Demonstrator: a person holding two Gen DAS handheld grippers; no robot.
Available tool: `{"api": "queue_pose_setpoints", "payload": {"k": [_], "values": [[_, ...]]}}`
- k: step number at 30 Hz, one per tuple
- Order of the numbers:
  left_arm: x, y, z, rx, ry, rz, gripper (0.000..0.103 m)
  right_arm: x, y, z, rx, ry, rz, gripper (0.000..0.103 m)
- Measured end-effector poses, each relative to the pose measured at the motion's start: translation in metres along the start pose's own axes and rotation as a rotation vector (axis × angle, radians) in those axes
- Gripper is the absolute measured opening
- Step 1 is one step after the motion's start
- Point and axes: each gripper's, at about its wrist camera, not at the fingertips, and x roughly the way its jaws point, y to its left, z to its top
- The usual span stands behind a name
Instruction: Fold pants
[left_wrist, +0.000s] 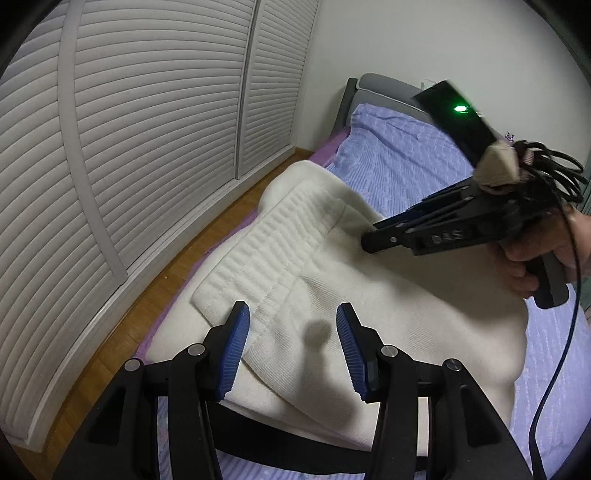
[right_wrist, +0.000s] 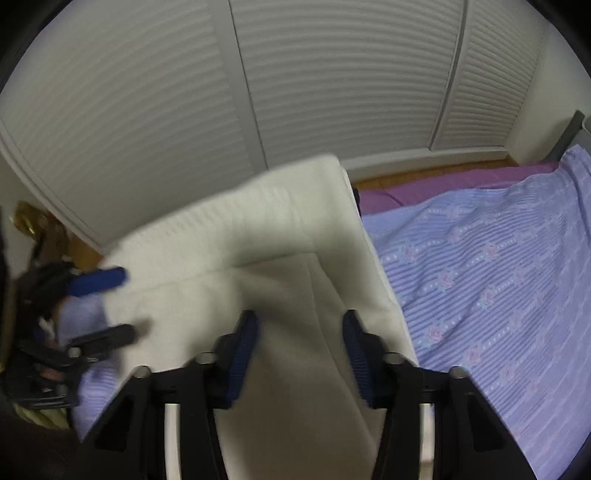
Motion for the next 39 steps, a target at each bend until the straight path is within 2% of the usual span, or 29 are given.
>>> {"api": "queue_pose_setpoints", "payload": {"k": [4,8,10,11,12,13,14,16,20,23,28,31,33,37,39], "values": [[0.009,0.003,-0.001,0.017,0.001,0.016,0.048,0.019,-0.011,0.008,0.039,0.019,-0.080,0.015],[0.011,0.010,0.000,-0.001,0.015,0.013,0.050,0.028,-0.020,0.014,0.147,0.032,-0.115,0.016],[0.007,0.012,0.000,-0.013,0.020,-0.002,0.051,0.027,-0.017,0.014,0.143,0.020,-0.142,0.018],[0.004,0.013,0.000,-0.018,0.024,-0.008,0.051,0.021,-0.013,0.011,0.147,0.007,-0.156,0.020],[-0.001,0.013,0.000,-0.022,0.034,-0.011,0.051,0.013,-0.009,0.007,0.158,-0.019,-0.174,0.027],[-0.005,0.013,0.001,-0.026,0.044,-0.017,0.051,0.003,-0.005,0.003,0.170,-0.042,-0.186,0.039],[-0.011,0.013,0.002,-0.029,0.047,-0.023,0.051,-0.014,0.002,-0.002,0.191,-0.082,-0.203,0.046],[-0.027,0.013,0.004,-0.027,0.036,-0.030,0.051,-0.045,0.012,-0.016,0.249,-0.173,-0.228,0.047],[-0.074,0.002,0.010,0.027,0.017,-0.028,0.051,-0.110,0.044,-0.059,0.379,-0.302,-0.340,0.054],[-0.121,-0.013,0.010,0.057,-0.005,-0.022,0.052,-0.163,0.084,-0.100,0.446,-0.372,-0.425,0.055],[-0.225,-0.058,-0.003,0.145,-0.050,-0.004,0.055,-0.256,0.155,-0.178,0.551,-0.449,-0.530,0.072],[-0.293,-0.096,-0.019,0.187,-0.050,-0.012,0.056,-0.316,0.195,-0.233,0.621,-0.468,-0.540,0.074],[-0.340,-0.124,-0.034,0.208,-0.044,-0.028,0.061,-0.359,0.222,-0.272,0.664,-0.479,-0.549,0.074],[-0.421,-0.180,-0.066,0.249,-0.069,-0.036,0.086,-0.433,0.267,-0.342,0.737,-0.482,-0.566,0.076],[-0.459,-0.208,-0.082,0.283,-0.078,-0.044,0.088,-0.471,0.288,-0.377,0.754,-0.479,-0.571,0.080]]}}
